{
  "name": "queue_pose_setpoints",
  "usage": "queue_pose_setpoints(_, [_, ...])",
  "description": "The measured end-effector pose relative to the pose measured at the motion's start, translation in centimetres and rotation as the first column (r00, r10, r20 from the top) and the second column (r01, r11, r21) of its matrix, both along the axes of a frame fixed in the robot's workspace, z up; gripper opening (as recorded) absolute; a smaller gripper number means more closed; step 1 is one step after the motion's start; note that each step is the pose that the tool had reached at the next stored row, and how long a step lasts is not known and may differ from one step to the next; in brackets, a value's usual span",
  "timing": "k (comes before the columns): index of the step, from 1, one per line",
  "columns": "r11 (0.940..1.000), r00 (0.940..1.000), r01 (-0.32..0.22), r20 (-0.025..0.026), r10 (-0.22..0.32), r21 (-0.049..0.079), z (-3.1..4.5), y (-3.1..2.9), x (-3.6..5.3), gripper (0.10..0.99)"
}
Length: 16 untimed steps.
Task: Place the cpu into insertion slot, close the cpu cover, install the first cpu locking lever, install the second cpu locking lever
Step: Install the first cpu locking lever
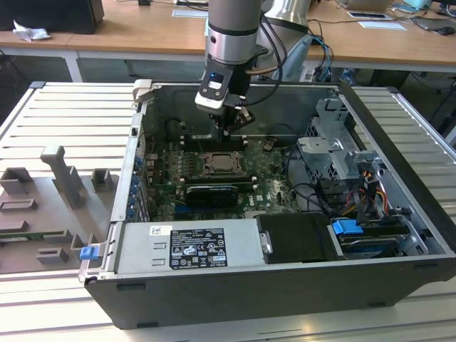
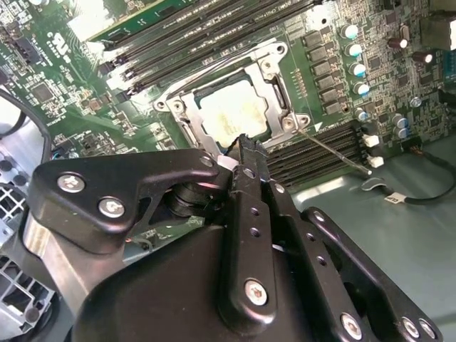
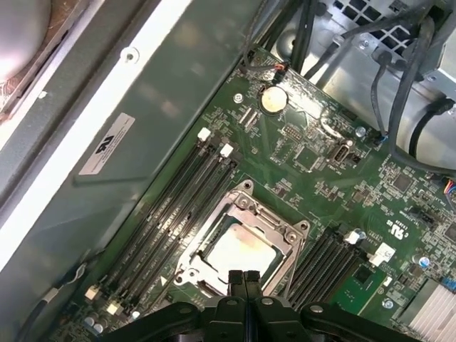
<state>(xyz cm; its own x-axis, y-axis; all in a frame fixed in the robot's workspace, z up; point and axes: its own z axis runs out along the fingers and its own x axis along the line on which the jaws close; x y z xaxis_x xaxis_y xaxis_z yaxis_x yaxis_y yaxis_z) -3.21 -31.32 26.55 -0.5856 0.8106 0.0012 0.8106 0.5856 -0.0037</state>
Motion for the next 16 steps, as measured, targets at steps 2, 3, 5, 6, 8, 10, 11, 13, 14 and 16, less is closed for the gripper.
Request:
queue_pose_setpoints(2, [0.9999,0.9999,-0.016,0.0,0.016,0.0,0.0,0.0,0.0,0.106])
queue_pose_setpoints(3, [0.9996,0.9996,-0.027,0.0,0.027,0.0,0.0,0.0,0.0,0.106])
queue_pose_setpoints(5, [0.9989,0.9989,-0.046,0.0,0.046,0.0,0.0,0.0,0.0,0.106])
queue_pose_setpoints(6, [0.9986,0.9986,-0.053,0.0,0.053,0.0,0.0,0.0,0.0,0.106])
queue_pose_setpoints(8, [0.9968,0.9968,-0.08,0.0,0.08,0.0,0.0,0.0,0.0,0.106])
queue_pose_setpoints(10, [0.9952,0.9952,-0.097,0.0,0.097,0.0,0.0,0.0,0.0,0.106])
queue_pose_setpoints(11, [0.9937,0.9937,-0.112,0.0,0.112,0.0,0.0,0.0,0.0,0.106])
queue_pose_setpoints(13, [0.9913,0.9913,-0.132,0.0,0.132,0.0,0.0,0.0,0.0,0.106])
queue_pose_setpoints(14, [0.9896,0.9896,-0.144,0.0,0.144,0.0,0.0,0.0,0.0,0.106])
queue_pose_setpoints(16, [0.9856,0.9856,-0.169,0.0,0.169,0.0,0.0,0.0,0.0,0.106])
